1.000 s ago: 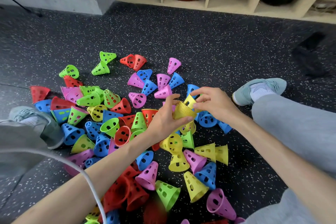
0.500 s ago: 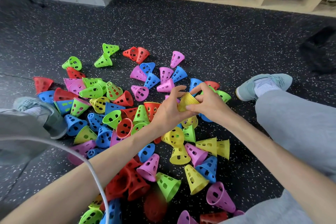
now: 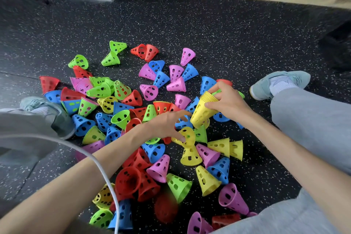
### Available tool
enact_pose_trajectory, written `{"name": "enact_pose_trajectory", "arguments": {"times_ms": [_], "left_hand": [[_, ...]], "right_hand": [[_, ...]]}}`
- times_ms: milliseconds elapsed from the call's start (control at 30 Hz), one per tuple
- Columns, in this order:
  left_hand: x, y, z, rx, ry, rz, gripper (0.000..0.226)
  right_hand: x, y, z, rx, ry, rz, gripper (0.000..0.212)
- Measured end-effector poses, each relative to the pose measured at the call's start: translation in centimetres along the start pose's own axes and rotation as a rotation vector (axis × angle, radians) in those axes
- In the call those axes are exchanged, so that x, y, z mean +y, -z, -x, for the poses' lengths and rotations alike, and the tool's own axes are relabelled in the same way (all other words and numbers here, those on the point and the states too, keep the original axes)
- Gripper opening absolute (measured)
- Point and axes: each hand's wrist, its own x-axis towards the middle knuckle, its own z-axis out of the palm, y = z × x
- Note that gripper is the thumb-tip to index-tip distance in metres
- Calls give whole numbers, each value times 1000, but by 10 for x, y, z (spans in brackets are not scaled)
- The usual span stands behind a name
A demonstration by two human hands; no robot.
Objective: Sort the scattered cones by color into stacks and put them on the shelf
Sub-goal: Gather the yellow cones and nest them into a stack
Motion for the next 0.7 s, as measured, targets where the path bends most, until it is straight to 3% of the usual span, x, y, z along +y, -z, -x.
{"name": "enact_pose_trajectory", "arguments": {"times_ms": [100,267,700], "left_hand": [[-5,-7,0,-65,-10,-159,95],[-10,-23,-3,-25,-66,-308,88],[-8,-22,-5,126,4,-44,81]], "right_hand": [[-2,1,3,-1,-1,9,37],[0,-1,2,-1,-4,18,34],[7,-3,-1,1,-32,32,34]]}}
